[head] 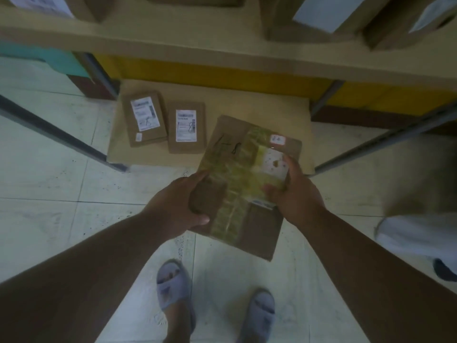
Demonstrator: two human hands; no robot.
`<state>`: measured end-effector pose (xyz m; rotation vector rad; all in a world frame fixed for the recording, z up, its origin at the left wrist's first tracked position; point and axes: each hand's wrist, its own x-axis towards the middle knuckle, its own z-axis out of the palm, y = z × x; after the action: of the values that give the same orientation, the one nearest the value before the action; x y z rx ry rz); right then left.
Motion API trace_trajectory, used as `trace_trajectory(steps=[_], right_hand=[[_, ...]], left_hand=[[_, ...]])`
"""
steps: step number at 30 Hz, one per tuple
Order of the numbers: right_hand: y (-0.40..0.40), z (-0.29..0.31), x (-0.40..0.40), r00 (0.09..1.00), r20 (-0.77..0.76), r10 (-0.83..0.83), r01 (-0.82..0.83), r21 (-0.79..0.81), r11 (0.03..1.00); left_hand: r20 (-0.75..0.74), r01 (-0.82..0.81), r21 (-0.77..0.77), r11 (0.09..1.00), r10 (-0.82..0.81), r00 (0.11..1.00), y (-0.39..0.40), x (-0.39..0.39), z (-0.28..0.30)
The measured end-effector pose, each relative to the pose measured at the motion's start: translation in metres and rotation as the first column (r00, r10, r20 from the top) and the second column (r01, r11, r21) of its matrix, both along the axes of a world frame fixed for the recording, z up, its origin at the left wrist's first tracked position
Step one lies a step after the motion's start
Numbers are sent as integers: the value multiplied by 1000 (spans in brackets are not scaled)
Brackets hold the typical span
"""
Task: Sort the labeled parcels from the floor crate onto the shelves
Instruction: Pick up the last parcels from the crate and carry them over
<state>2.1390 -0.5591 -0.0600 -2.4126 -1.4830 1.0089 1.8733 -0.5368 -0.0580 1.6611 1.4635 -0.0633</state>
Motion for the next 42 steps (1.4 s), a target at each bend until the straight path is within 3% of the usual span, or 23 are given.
trace_trajectory(steps=[5, 11, 17, 23, 28, 32, 35, 38, 42], right_hand=[[47, -40, -10, 996, -43, 79, -78, 23, 997], [89, -108, 9, 994, 55, 98, -100, 37, 994], [163, -139, 47, 981, 163, 108, -132, 143, 981], [223, -182, 55, 972, 200, 124, -170, 234, 957], [233, -220, 54, 960, 174, 221, -249, 161, 955], [216, -205, 54, 948, 171, 267, -290, 132, 948], [181, -170, 34, 904, 286, 318, -363, 122, 924], [130, -128, -6, 836, 309, 454, -503, 97, 859], [67, -77, -72, 793, 194, 577, -604, 124, 788]], left_hand=[[23, -43, 40, 998, 42, 999, 43, -7, -39], [24, -94, 51, 994, 93, 995, 70, 19, -105], [102, -185, 124, 975, 173, 980, 121, 68, -149], [-22, -178, 244, 953, 189, 982, 165, 91, -184], [-116, -146, 297, 944, 188, 975, 179, 91, -211], [-150, -150, 432, 890, 234, 960, 162, 100, -208], [-120, -200, 506, 839, 299, 947, 119, 97, -192], [-108, -217, 445, 869, 293, 950, 63, 77, -172], [-142, -267, 360, 894, 336, 931, -22, 17, -124]])
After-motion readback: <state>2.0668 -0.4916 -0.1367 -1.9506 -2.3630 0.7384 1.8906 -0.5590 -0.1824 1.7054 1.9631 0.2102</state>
